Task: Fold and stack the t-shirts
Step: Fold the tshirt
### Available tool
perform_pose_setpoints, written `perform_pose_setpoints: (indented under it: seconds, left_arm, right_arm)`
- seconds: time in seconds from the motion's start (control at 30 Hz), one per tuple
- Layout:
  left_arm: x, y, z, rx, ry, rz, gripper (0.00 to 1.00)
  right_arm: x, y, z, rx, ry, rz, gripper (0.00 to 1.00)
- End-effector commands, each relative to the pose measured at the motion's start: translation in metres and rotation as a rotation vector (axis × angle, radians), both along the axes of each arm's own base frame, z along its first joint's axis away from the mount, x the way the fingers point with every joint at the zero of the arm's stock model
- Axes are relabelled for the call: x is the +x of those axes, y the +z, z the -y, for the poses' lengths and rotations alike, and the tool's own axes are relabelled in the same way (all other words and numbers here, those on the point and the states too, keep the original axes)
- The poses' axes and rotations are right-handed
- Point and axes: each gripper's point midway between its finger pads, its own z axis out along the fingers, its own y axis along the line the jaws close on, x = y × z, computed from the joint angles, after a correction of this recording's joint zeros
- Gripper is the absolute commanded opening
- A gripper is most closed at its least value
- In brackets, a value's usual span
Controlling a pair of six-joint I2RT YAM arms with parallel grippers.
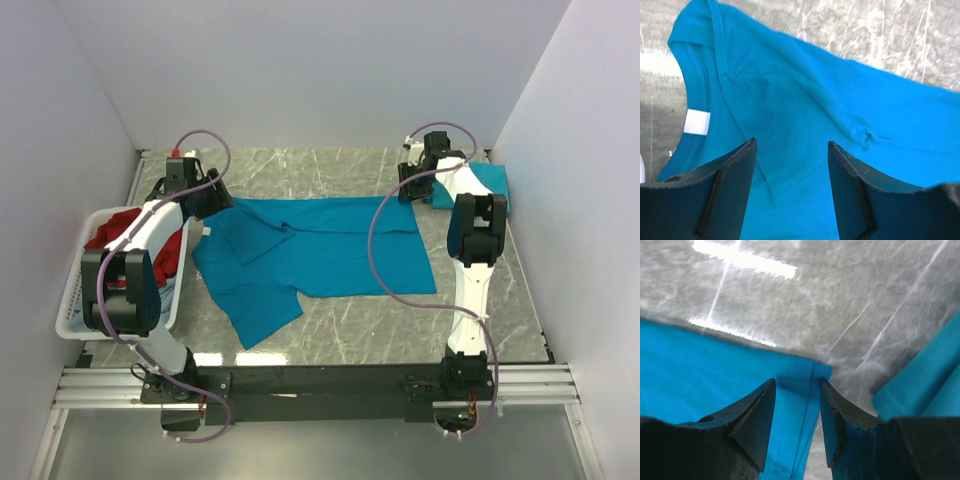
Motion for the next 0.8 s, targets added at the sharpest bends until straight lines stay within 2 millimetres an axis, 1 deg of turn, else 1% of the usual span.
perform_pose_setpoints:
  seconds: [0.0,0.07,0.13,0.17,0.2,0.23,0.27,0.3,0.37,0.4,0.47,0.5,0.57,0.6,0.67,0.7,0.77]
  left_arm:
    - [0.018,0.025,-0.002,-0.021,0.007,0.073,0.64]
    - [0.02,0.023,-0.007,-0.011,0.021,0.069,0.64]
    - [0.023,0.016,-0.012,-0.007,0.047,0.052,0.64]
    - [0.027,0.018,-0.013,-0.008,0.054,0.058,0.63]
    - [0.029,0.012,-0.013,-0.007,0.058,0.044,0.62]
    - [0.032,0.012,-0.023,-0.009,0.083,0.04,0.59]
    - [0.038,0.016,-0.024,-0.006,0.084,0.048,0.59]
    - [0.04,0.009,-0.025,-0.005,0.087,0.031,0.59]
    - [0.049,0.013,-0.027,0.0,0.093,0.034,0.58]
    - [0.052,0.008,-0.027,0.003,0.091,0.023,0.57]
    - [0.059,0.012,-0.028,0.007,0.091,0.032,0.57]
    - [0.06,0.007,-0.029,0.009,0.092,0.017,0.57]
    - [0.064,0.008,-0.029,0.017,0.091,0.019,0.57]
    - [0.064,0.001,-0.03,0.023,0.089,0.003,0.57]
    - [0.067,-0.001,-0.03,0.025,0.087,-0.001,0.57]
    - [0.067,-0.006,-0.031,0.031,0.086,-0.011,0.57]
    - [0.069,-0.009,-0.031,0.033,0.084,-0.017,0.57]
  right_arm:
    - [0.012,0.009,0.001,-0.012,-0.025,0.006,0.47]
    - [0.012,0.002,0.003,-0.019,-0.028,-0.012,0.46]
    - [0.012,0.001,0.002,-0.017,-0.023,-0.016,0.43]
    - [0.013,0.002,0.001,-0.017,-0.019,-0.009,0.37]
    - [0.011,0.0,0.002,-0.018,-0.021,-0.014,0.34]
    - [0.011,0.001,0.002,-0.019,-0.022,-0.009,0.29]
    - [0.013,0.004,0.002,-0.021,-0.022,-0.001,0.21]
    - [0.014,0.005,0.002,-0.019,-0.022,0.003,0.17]
    - [0.015,0.009,0.001,-0.014,-0.022,0.013,0.05]
    - [0.017,0.011,0.014,-0.012,-0.046,0.019,0.02]
    - [0.019,0.016,0.016,-0.009,-0.049,0.032,0.0]
    - [0.021,0.02,0.017,-0.008,-0.051,0.04,0.0]
    - [0.026,0.027,0.022,-0.003,-0.063,0.06,0.0]
    - [0.027,0.029,0.024,-0.008,-0.067,0.068,0.0]
    - [0.031,0.036,0.029,-0.013,-0.077,0.088,0.0]
    - [0.033,0.039,0.03,-0.015,-0.082,0.1,0.0]
    - [0.036,0.04,0.032,-0.016,-0.084,0.108,0.0]
